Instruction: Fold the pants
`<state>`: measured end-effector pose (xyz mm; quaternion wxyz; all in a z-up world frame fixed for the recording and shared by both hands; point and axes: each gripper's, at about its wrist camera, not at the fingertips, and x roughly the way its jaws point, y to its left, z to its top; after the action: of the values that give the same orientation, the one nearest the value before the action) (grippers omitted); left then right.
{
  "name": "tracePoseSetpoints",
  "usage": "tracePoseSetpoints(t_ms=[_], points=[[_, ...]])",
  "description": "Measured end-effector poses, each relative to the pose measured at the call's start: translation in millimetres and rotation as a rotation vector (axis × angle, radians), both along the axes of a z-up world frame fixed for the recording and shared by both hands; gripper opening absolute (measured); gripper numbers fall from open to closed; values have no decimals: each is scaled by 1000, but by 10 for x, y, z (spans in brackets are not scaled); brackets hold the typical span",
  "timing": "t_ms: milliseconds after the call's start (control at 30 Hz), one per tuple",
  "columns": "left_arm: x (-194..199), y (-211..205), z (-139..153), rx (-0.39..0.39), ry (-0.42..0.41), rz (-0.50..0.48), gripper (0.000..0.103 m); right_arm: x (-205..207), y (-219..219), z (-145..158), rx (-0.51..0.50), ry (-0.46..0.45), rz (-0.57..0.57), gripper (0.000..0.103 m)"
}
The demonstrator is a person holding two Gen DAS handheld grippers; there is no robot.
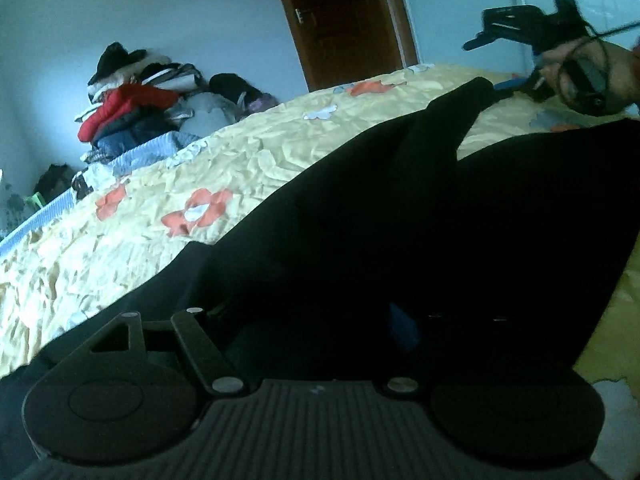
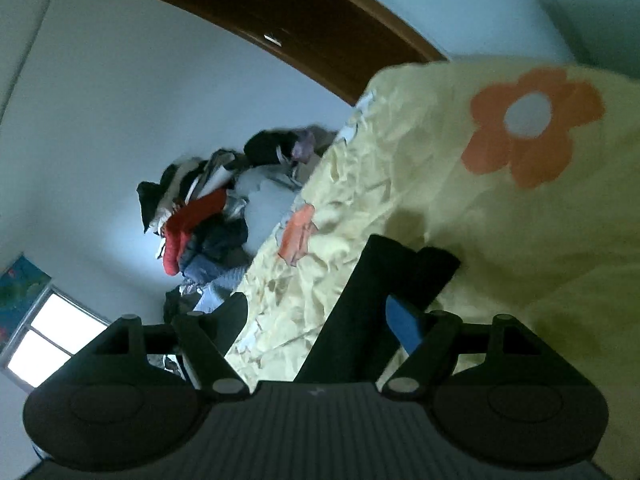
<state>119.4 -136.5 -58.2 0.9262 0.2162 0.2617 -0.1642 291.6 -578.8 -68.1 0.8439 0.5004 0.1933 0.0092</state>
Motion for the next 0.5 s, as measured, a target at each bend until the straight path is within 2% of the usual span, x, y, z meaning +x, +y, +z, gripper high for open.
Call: tracePoseSetpoints(t_ms=[100,233,267,333,367,433,467,500], points=[[-54,-61,-7,31,-30,-18,77,113,27,-61,-31,75,-38,75],[-69,-116,-39,46,-62,-38,77,240,130,-81,-68,90,-55,75],[-53,-119,-42,43,-61,-39,77,258,148,-77,-89,86,-60,71],[-12,-119,-31,25,-44,-45,71,262,161,-90,-106,89,-59,7],[12,-113,-28,12,-32,-53,67,244,148,-119,-85,89,-62,6],[52,-110,-25,-13,-13,-67,42,156,130,-115,-67,51,-66,6],[65,-117,-22,-23,-3,-75,36,113,138,-82,-70,30,-66,5],[77,-117,-21,-35,6,-84,25,56,139,-42,-64,8,-68,5]])
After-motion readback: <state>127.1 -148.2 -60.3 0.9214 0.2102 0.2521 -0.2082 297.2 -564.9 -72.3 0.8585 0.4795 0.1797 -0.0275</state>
